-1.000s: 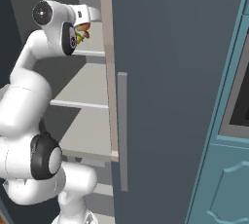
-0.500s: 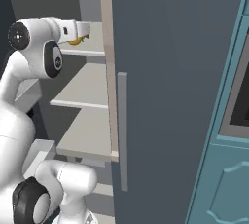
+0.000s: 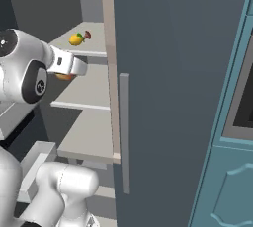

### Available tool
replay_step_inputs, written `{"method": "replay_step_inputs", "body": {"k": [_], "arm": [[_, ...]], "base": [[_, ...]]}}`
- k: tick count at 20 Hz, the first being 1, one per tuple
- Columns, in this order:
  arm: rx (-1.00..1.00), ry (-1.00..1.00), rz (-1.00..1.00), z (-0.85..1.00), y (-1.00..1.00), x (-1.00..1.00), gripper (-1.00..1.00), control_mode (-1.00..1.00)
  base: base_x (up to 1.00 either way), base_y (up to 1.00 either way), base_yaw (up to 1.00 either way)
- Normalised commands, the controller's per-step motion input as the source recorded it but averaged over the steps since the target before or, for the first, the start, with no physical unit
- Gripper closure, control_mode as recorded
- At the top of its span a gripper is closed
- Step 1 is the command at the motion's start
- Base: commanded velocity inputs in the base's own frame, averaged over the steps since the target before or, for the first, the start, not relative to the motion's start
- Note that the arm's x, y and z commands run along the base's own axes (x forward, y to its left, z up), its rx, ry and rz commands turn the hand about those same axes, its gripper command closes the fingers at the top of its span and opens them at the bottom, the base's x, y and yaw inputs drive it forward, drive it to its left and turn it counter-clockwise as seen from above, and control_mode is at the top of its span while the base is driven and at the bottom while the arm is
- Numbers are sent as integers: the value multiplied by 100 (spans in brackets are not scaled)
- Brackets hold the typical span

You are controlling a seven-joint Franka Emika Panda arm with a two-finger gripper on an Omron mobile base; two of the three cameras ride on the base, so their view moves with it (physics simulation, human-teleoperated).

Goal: Take the mango, lemon, and mushroom from the freezer and place them in the bowl on the counter.

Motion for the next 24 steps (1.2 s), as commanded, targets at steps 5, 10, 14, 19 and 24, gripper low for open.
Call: {"method": "replay_step_inputs", "body": {"k": [5, 10, 14, 19, 24], "arm": [[1, 11, 0, -54, -10, -57, 100, 100], [0, 0, 0, 0, 0, 0, 100, 100], [0, 0, 0, 0, 0, 0, 100, 100], [0, 0, 0, 0, 0, 0, 100, 100], [0, 0, 0, 0, 0, 0, 100, 100]], "base": [[-40, -7, 0], [-100, 18, 10], [-100, 86, 23], [-53, 100, 20], [5, 100, 16]]}}
